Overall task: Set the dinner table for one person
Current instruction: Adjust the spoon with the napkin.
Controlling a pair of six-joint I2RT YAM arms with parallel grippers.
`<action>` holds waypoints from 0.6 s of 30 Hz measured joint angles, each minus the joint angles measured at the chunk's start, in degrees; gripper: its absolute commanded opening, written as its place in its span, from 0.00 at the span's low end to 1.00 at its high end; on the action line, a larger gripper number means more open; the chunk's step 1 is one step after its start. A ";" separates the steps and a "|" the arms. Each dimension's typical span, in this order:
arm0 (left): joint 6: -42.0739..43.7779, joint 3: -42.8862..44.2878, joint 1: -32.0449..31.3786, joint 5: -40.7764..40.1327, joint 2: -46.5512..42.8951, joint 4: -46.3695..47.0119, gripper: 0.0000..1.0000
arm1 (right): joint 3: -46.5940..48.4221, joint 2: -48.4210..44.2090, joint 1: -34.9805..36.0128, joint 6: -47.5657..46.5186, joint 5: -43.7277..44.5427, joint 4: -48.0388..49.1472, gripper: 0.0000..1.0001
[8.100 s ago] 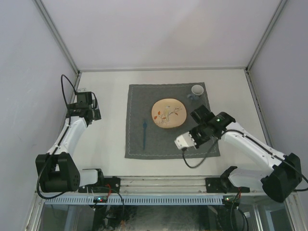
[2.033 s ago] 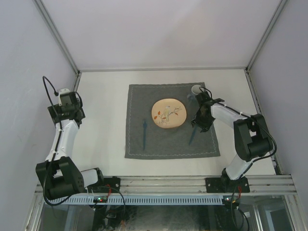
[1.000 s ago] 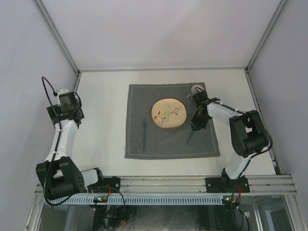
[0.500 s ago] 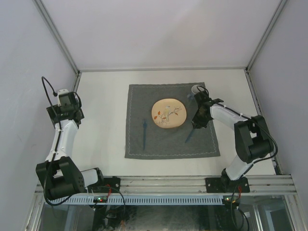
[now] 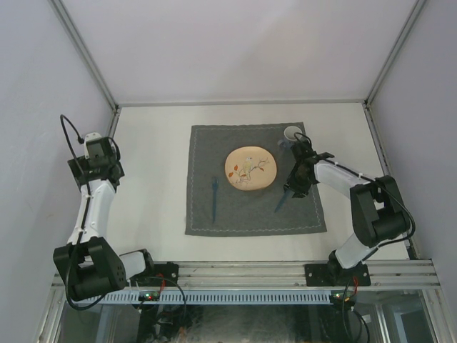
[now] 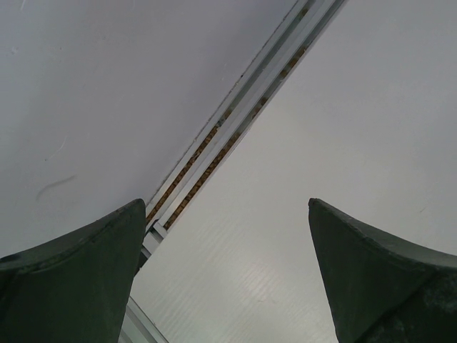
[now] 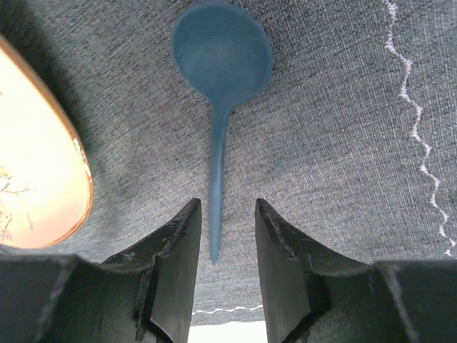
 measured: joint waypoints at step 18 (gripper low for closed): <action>0.33 0.00 0.09 0.17 -1.22 -0.35 0.98 | 6.08 7.15 0.83 -0.55 0.98 -2.10 0.28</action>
